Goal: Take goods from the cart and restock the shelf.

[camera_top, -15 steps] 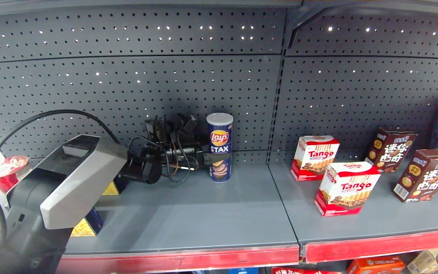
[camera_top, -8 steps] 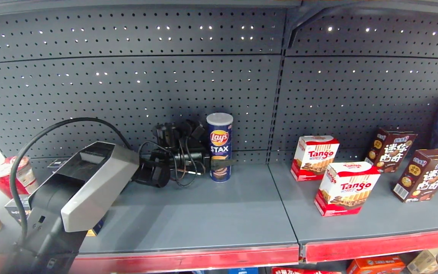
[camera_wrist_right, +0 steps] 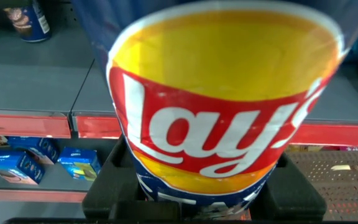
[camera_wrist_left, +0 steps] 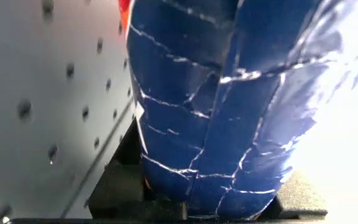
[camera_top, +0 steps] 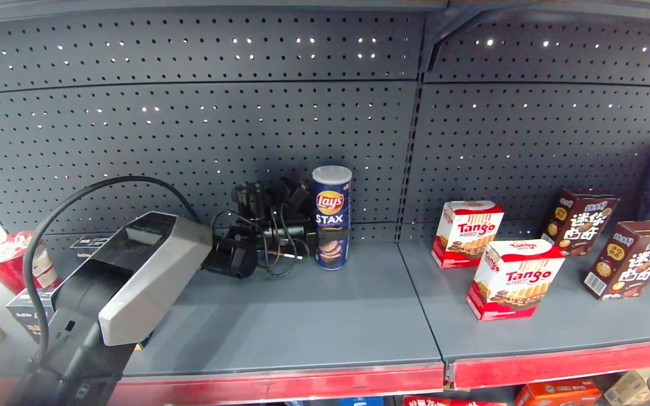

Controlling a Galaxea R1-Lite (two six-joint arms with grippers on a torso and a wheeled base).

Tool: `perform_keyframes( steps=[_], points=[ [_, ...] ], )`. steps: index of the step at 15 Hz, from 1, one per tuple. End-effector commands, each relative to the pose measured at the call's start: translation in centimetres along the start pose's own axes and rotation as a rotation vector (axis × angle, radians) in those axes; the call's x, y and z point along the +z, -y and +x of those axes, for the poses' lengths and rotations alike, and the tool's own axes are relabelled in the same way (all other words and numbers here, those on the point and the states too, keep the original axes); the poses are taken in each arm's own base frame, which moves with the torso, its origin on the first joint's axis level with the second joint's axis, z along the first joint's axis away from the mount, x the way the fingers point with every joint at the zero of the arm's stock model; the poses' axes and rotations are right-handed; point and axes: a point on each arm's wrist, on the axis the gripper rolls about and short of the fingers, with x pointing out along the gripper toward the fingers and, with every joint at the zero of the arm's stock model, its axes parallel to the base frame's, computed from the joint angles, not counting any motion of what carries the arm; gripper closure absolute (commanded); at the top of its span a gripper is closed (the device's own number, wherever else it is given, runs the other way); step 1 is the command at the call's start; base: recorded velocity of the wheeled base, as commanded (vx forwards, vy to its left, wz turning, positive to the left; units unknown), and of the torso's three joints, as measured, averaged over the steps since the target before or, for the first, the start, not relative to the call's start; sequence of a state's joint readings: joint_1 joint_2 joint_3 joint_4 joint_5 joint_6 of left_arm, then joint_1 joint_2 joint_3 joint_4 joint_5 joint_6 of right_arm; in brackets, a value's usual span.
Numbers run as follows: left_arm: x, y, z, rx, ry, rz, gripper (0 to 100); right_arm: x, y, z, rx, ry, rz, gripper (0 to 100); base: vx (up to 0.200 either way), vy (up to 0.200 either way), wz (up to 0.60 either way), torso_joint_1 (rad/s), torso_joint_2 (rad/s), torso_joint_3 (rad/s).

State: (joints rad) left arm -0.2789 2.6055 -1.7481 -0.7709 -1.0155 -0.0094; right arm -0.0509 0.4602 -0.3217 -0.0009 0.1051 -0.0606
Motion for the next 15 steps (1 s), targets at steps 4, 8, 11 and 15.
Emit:
perform_keyframes(
  steps=[4, 8, 11, 15],
  points=[
    [4.4, 2.8, -1.4, 0.009, 0.019, 0.035, 100, 0.1, 0.0, 0.0, 0.001, 0.000, -0.001, 100, 0.000, 0.000, 0.00, 0.000, 0.00, 0.000],
    [4.7, 8.4, -4.1, 0.097, -0.003, 0.010, 100, 0.0, 0.1, 0.0, -0.033, -0.002, -0.001, 100, 0.000, 0.000, 0.00, 0.000, 0.00, 0.000],
    [3.5, 12.5, -6.5, 0.129, 0.007, 0.023, 100, 0.0, 0.1, 0.0, -0.040, -0.004, -0.001, 100, 0.000, 0.000, 0.00, 0.000, 0.00, 0.000],
    [2.8, 16.6, -8.7, 0.193, -0.005, 0.002, 100, 0.0, 0.1, 0.0, -0.063, -0.003, 0.001, 100, 0.000, 0.000, 0.00, 0.000, 0.00, 0.000]
  ],
)
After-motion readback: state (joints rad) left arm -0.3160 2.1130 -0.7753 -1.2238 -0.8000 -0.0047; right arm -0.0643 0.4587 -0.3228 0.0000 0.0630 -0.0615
